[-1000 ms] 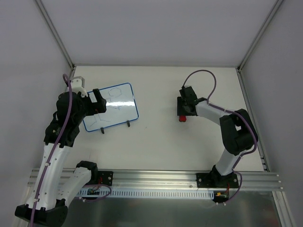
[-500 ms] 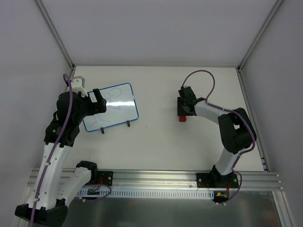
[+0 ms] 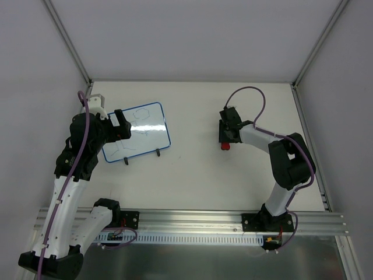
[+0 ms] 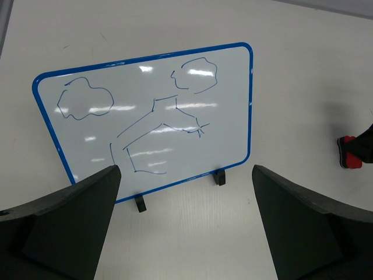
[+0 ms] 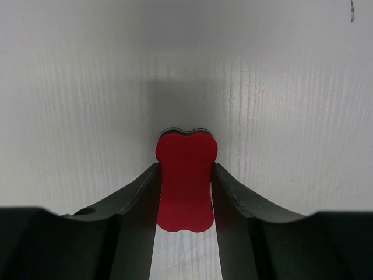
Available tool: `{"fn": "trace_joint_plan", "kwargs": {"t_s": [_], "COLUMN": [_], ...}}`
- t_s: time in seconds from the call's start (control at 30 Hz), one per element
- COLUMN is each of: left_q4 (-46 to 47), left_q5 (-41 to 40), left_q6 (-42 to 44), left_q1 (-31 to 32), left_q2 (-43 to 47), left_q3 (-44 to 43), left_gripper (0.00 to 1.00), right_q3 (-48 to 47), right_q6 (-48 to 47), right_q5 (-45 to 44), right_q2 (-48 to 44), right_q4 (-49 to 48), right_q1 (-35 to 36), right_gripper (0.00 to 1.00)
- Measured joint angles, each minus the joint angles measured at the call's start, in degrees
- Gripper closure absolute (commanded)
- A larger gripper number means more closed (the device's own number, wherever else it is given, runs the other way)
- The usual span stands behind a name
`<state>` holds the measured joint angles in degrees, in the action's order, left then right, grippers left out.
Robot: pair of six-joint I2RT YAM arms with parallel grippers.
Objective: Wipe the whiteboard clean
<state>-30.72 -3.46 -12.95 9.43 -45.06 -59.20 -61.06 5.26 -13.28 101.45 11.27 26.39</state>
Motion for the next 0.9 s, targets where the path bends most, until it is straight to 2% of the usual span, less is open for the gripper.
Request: {"fn": "trace_joint_plan", "kwargs": {"t_s": [0.3,0.53,0.63,0.77,0.9], "left_q4": [0.00,0.02,0.00,0.00,0.07], "left_q5": [0.07,0.07,0.04,0.00,-1.25], "left_q6": [-0.04,-0.04,-0.04,-0.26,-1.57], "left_q1": [0.00,0.00,0.00,0.00,-0.04], "left_q2": [-0.24,-0.24,-0.24,-0.26,-0.55], "left_q3": [0.00,0.00,0.00,0.00,0.33], "left_gripper": [0.01,0.01,0.01,0.01,0.01], "right_q3": [0.02,0.74,0.76,0.76,0.98], "right_q6": [0.83,1.70,2.01,2.43,1.95], "right_q5": [-0.52,-1.07,-1.07,-1.07,-0.98], "right_q2": [0.00,0.00,0.00,0.00,-0.35], "right_q4": [0.07,0.15,0.13,0.09,0.13], "right_q1": [0.02,0.02,0.09,0.20,0.96], "right_gripper": [0.54,0.58,0.68,0.86,0.92]}}
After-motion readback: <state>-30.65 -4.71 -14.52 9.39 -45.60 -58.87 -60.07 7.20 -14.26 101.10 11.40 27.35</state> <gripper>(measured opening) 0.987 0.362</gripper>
